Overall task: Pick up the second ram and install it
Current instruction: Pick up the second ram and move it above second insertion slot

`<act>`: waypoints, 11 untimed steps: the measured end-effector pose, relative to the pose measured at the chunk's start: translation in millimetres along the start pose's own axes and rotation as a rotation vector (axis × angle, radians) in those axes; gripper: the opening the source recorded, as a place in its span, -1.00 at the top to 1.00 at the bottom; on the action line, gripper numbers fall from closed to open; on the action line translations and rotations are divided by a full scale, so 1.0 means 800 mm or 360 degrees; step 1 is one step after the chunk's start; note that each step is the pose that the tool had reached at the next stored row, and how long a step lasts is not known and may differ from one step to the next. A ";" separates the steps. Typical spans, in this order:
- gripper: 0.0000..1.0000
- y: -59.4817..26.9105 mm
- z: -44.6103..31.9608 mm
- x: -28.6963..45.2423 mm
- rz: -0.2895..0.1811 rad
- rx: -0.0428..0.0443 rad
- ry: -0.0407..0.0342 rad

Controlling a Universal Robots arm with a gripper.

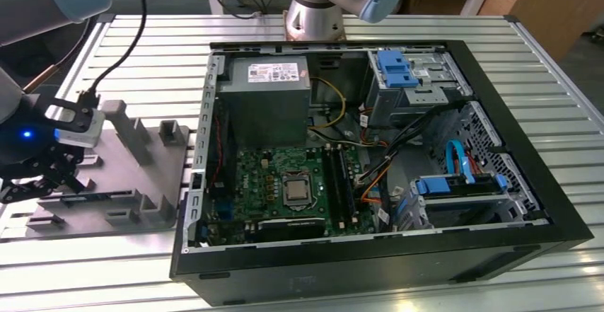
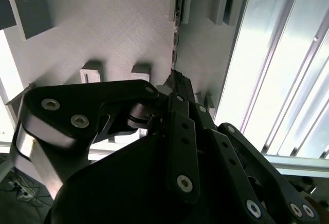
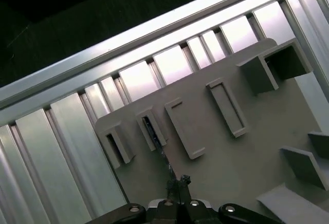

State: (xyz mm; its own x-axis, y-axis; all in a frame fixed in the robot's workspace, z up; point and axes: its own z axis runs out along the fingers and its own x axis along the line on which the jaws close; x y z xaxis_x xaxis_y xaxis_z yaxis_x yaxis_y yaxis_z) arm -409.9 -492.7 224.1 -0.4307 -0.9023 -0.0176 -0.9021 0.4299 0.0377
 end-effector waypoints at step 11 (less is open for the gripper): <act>0.80 0.000 0.0001 0.0000 -0.0158 -0.0003 0.0006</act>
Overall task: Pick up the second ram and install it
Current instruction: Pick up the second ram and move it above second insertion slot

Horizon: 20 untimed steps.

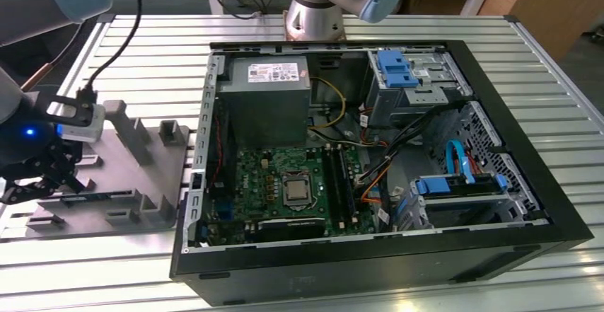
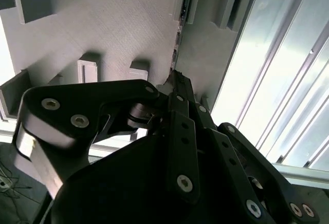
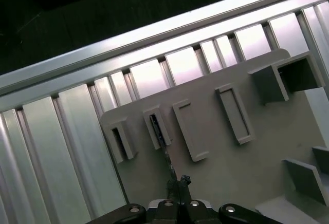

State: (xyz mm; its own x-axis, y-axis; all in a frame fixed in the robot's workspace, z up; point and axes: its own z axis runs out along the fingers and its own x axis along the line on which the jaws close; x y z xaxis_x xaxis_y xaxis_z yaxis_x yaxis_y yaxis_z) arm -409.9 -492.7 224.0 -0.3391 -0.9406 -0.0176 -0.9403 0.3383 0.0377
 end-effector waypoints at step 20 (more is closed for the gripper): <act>0.80 0.000 0.0002 0.0000 -0.0277 -0.0005 0.0010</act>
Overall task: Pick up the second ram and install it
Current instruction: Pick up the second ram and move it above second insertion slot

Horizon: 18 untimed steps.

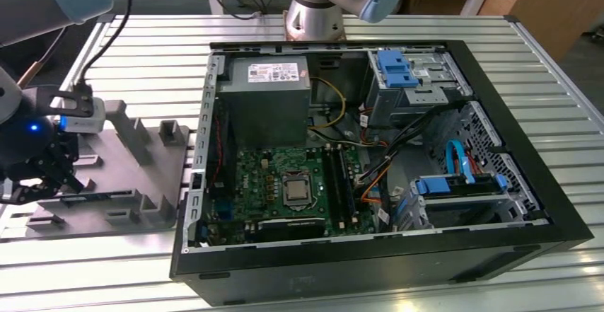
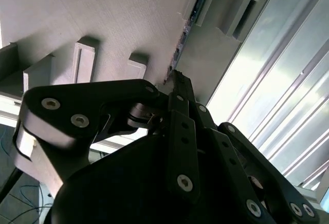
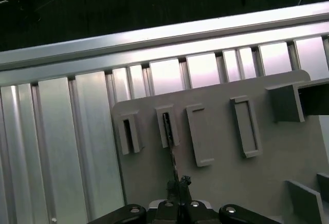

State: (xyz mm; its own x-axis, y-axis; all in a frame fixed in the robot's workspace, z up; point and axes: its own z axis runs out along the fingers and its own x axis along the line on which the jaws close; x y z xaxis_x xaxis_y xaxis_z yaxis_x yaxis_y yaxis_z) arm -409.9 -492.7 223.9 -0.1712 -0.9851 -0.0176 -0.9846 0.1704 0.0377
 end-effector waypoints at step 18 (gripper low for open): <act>0.80 0.000 0.0004 0.0000 -0.0246 -0.0004 0.0009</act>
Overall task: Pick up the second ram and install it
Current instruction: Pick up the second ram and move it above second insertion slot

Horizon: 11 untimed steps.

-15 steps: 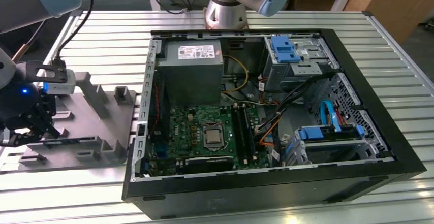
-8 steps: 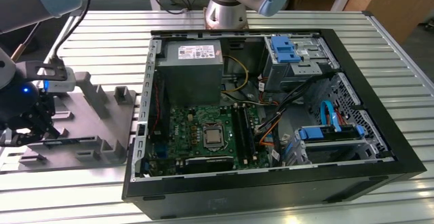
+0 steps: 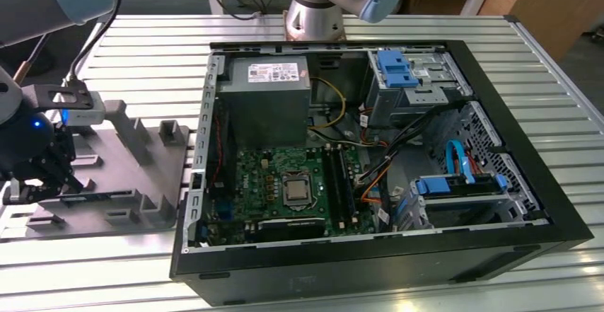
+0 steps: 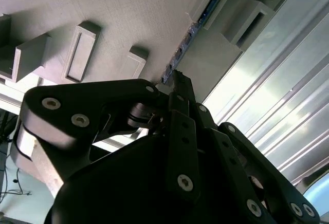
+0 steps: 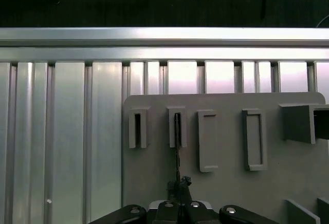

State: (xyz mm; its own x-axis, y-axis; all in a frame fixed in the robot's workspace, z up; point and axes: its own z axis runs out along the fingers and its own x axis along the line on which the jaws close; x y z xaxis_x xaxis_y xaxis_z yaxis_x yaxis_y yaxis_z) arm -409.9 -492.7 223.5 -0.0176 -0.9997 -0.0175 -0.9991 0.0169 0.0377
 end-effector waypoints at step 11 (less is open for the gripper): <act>0.77 0.000 0.0001 0.0000 -0.0023 0.0000 0.0001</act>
State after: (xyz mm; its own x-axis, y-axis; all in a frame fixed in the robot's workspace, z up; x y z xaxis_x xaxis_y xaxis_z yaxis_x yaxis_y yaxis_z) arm -409.9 -492.7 223.4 -0.0032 -0.9998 -0.0176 -0.9993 0.0025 0.0377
